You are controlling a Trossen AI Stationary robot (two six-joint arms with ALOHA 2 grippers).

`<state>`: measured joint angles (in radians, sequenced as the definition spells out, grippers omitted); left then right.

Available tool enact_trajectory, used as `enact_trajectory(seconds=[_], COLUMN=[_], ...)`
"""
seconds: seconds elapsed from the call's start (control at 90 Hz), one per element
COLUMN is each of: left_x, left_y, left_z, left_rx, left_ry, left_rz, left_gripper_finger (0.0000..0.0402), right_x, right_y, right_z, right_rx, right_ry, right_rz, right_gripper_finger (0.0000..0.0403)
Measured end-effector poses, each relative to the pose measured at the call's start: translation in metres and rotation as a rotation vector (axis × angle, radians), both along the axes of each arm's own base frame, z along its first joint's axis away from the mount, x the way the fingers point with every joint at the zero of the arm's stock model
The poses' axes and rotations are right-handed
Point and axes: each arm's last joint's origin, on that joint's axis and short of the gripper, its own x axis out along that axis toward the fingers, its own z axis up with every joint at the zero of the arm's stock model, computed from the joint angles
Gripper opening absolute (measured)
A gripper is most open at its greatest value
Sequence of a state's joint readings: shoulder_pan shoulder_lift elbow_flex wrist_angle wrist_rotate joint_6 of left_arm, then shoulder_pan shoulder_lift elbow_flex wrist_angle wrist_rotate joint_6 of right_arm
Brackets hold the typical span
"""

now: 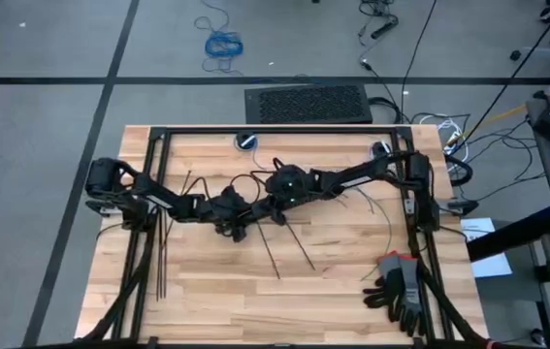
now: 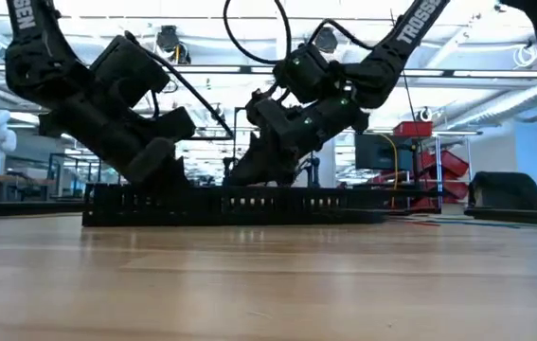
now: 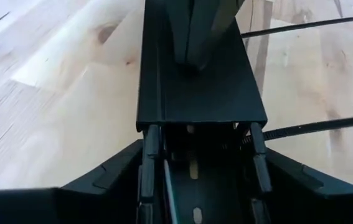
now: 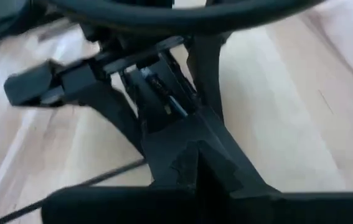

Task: Ziptie cables
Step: Close the black cable duct

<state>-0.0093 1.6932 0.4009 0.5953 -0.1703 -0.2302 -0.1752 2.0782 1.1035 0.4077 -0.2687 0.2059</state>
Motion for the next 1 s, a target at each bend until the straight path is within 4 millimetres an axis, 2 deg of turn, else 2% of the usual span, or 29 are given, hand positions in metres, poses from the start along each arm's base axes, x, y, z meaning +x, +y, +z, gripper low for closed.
enact_trajectory(seconds=[0.122, 0.233, 0.478, 0.6, 0.656, 0.833, 1.0], left_x=[-0.001, -0.001, 0.000, 0.000, 0.000, 0.000, 0.000], left_y=[0.000, 0.000, 0.000, 0.000, 0.000, 0.000, 0.000], left_z=[-0.001, -0.001, -0.001, -0.001, -0.001, -0.001, -0.001], left_rx=[0.000, -0.001, -0.010, -0.010, -0.010, -0.010, -0.008], left_ry=[0.007, 0.008, 0.008, 0.008, 0.009, 0.009, 0.009], left_rz=[0.000, 0.001, -0.014, -0.013, -0.012, -0.011, -0.007], left_gripper_finger=[0.0251, 0.0251, 0.0250, 0.0250, 0.0250, 0.0250, 0.0250], right_x=[0.012, 0.014, 0.004, 0.004, 0.004, 0.001, 0.001], right_y=[0.004, 0.005, 0.008, 0.013, 0.015, 0.017, 0.021], right_z=[-0.015, -0.013, 0.026, 0.050, 0.055, 0.051, 0.038], right_rx=[0.023, 0.022, -0.004, -0.011, -0.021, -0.014, -0.007], right_ry=[-0.016, -0.016, -0.020, -0.092, -0.104, -0.044, 0.018], right_rz=[-0.013, -0.011, 0.016, 0.028, 0.037, 0.044, 0.013], right_gripper_finger=[0.0000, 0.0000, 0.0000, 0.0000, 0.0000, 0.0000, 0.0000])
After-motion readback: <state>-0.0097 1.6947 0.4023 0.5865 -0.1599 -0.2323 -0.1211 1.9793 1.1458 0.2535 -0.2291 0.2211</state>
